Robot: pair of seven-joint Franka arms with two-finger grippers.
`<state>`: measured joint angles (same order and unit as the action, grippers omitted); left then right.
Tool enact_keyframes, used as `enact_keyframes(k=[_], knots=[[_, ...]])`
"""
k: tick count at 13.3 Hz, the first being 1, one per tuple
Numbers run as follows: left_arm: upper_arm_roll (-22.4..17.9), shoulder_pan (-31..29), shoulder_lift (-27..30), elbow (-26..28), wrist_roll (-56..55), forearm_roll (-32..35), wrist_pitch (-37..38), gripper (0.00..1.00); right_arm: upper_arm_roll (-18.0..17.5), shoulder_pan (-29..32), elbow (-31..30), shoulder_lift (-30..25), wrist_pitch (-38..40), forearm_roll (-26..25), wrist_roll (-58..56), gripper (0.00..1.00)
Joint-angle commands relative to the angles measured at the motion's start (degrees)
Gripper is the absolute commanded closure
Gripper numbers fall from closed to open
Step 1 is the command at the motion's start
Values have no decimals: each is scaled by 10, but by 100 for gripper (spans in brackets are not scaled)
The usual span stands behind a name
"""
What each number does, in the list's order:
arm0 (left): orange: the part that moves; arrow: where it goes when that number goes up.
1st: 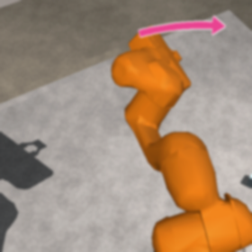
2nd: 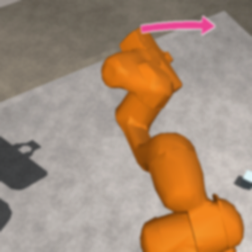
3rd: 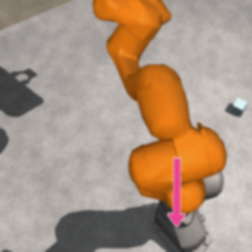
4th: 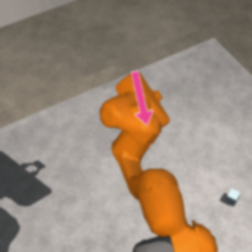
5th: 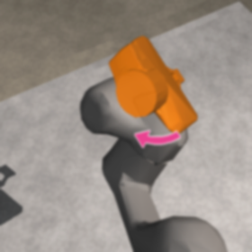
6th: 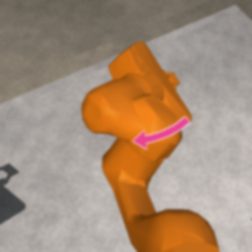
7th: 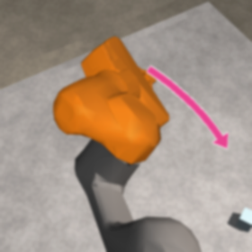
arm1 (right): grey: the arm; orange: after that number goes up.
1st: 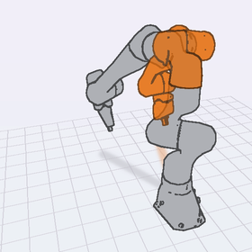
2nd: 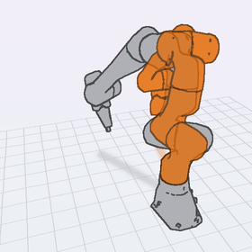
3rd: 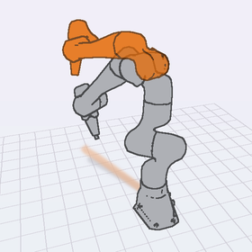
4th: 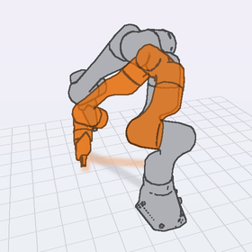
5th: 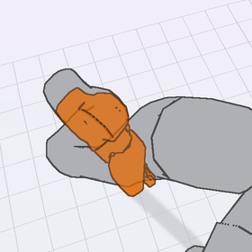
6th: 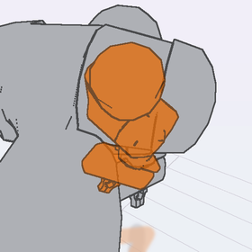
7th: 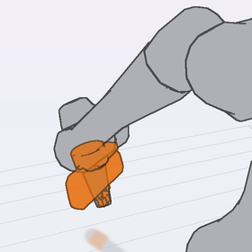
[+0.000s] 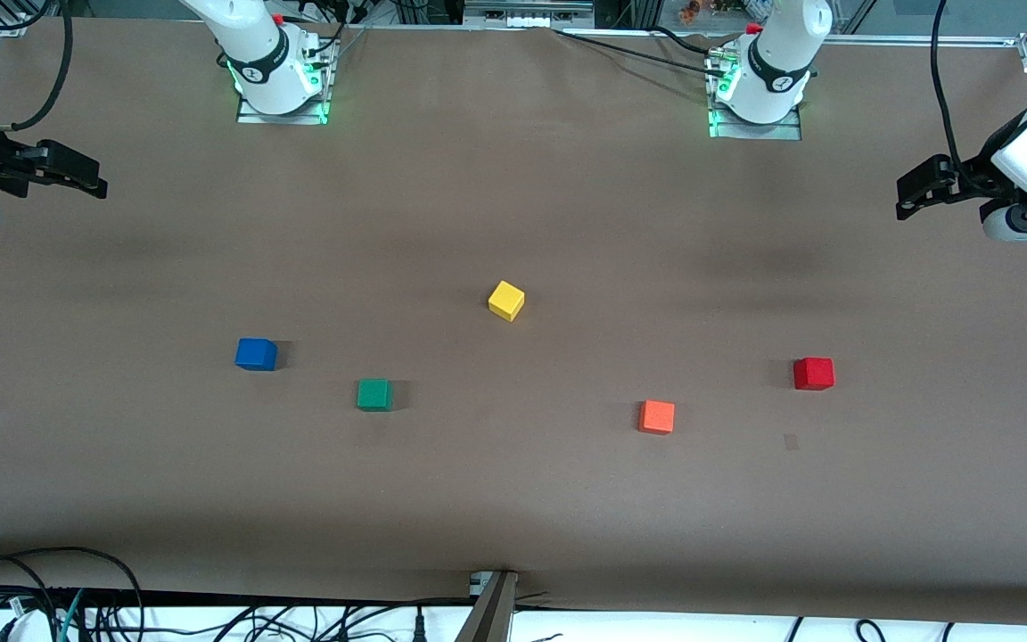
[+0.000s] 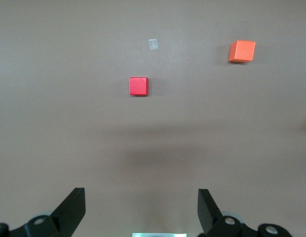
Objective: Pass red block to right arm, stack on blue
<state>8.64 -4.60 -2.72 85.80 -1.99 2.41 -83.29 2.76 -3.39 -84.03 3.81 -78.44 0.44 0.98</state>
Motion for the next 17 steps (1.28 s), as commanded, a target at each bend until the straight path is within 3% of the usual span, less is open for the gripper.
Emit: enact_keyframes(k=[1,8,17], knots=[[4,-1,10,10,0,1,-20,0,0,0,12,3,4,9,-1,0],[-6,-6,-32,3,-10,28,-28,0,0,0,12,3,4,9,-1,0],[0,-7,-26,-38,-16,42,-24,0,1,0,12,3,5,9,-1,0]])
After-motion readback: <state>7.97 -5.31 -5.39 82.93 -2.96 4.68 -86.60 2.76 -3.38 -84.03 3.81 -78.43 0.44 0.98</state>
